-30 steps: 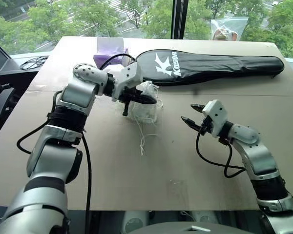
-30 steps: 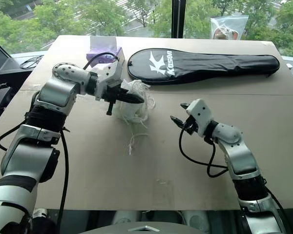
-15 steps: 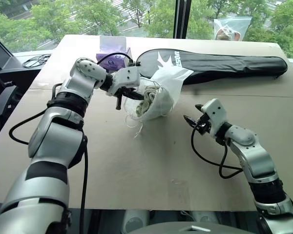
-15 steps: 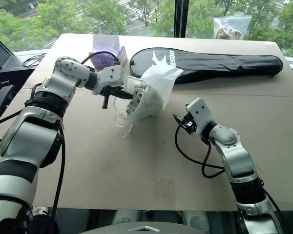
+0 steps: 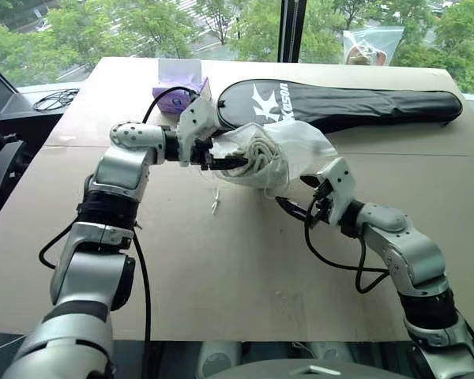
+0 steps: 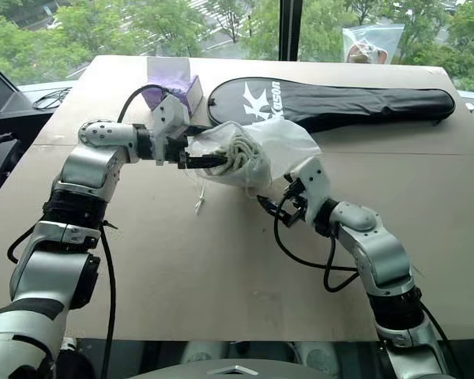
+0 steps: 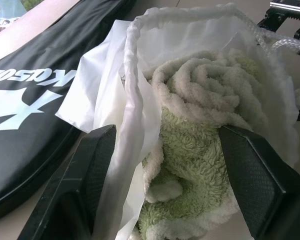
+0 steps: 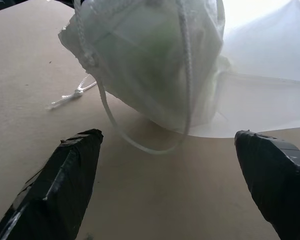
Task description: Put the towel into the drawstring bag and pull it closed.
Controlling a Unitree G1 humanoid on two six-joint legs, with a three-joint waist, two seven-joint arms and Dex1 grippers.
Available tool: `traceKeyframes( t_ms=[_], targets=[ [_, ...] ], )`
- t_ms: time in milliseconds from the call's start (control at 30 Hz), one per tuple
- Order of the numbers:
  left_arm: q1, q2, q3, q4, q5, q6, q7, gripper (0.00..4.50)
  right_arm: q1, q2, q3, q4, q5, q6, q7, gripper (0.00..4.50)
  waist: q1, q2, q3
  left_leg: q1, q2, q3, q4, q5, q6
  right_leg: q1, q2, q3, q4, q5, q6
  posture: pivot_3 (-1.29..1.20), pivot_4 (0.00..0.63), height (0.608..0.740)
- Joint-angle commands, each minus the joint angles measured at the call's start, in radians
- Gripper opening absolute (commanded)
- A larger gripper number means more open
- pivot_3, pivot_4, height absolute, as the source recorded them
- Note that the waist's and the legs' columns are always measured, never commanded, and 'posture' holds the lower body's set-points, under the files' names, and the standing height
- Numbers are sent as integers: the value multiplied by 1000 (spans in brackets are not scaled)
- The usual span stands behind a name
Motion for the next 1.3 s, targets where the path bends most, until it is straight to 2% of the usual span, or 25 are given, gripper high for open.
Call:
traceKeyframes(
  t_ms=[33, 133, 467, 567, 800, 833, 867, 967, 1033, 1067, 1133, 1233, 1300],
  targets=[
    [34, -64, 15, -166, -31, 97, 97, 3442, 8, -5, -46, -62, 35, 39, -33, 4500, 8, 0, 0, 0, 0, -1, 0, 0, 0, 1, 0, -1, 0, 0, 0, 0, 150, 740],
    [55, -101, 23, -207, -31, 133, 145, 3442, 14, -16, -57, -61, 37, 76, -67, 4500, 8, 0, 0, 0, -1, -2, 2, 0, 0, 2, 0, -2, 0, 0, 1, 0, 150, 740],
    [69, -65, 67, -194, -28, 114, 172, 3442, 31, -44, -51, -16, -5, 80, -141, 4500, -1, 0, 0, 3, 0, 0, 3, 0, 0, 2, 1, 1, 4, 0, 0, 0, 150, 740],
    [85, -51, 106, -233, -58, 147, 186, 3469, 1, -1, -37, 41, -36, 44, -187, 3689, -1, 0, 0, 3, 0, 0, 3, 0, 0, 2, 0, 2, 4, 0, 1, 0, 150, 740],
    [136, 10, 193, -315, -140, 262, 200, 3469, 2, 36, -34, 28, -11, 32, -177, 304, -2, 0, 0, 4, 0, 1, 2, 0, 0, 2, 0, 2, 5, 0, 0, 0, 150, 740],
    [132, 11, 210, -313, -154, 287, 212, 3469, 3, 37, -35, 27, -9, 31, -177, 102, 0, 0, 0, 4, 0, 1, 2, 0, 0, 2, 0, 2, 4, 0, 0, 0, 150, 740],
    [131, 17, 222, -316, -165, 300, 217, 3720, 6, 31, -29, 20, -7, 30, -166, 37, 1, 0, 0, 4, 0, 1, 2, 0, 0, 2, 0, 2, 4, 0, 1, 0, 150, 740],
    [138, 26, 250, -324, -162, 304, 257, 4388, 24, 18, -21, -23, 26, 35, -127, 0, 0, 0, 0, 3, 0, 1, 2, 0, 0, 2, -1, 2, 4, 0, 1, 0, 150, 740],
    [144, 31, 262, -327, -170, 311, 268, 4388, 31, 22, -29, -38, 54, 42, -112, 0, 0, 0, 0, 4, 0, 1, 2, 0, 0, 2, -1, 2, 4, 0, 1, 0, 150, 740],
    [150, 36, 268, -331, -176, 316, 271, 4500, 33, 29, -34, -44, 70, 43, -107, 617, 0, 0, 0, 4, 0, 1, 2, 0, 0, 2, -1, 2, 5, 0, 1, 0, 150, 740],
    [161, 42, 278, -340, -189, 324, 273, 4500, 34, 29, -34, -46, 84, 42, -101, 1367, -2, 0, 0, 4, 0, 1, 2, 0, 0, 2, -1, 2, 5, 0, 1, 0, 150, 740],
    [191, 55, 291, -354, -193, 319, 275, 4500, 27, 47, -39, -39, 115, 63, -105, 2838, -2, 0, 0, 4, 0, 1, 2, 0, 0, 2, -1, 2, 5, 0, 0, 0, 150, 740],
    [219, 66, 304, -355, -192, 314, 282, 4500, 29, 44, -30, -46, 131, 74, -95, 2838, -2, 0, 0, 4, 0, 1, 2, 0, 0, 2, -2, 2, 5, 0, 0, 0, 150, 740]
  ],
)
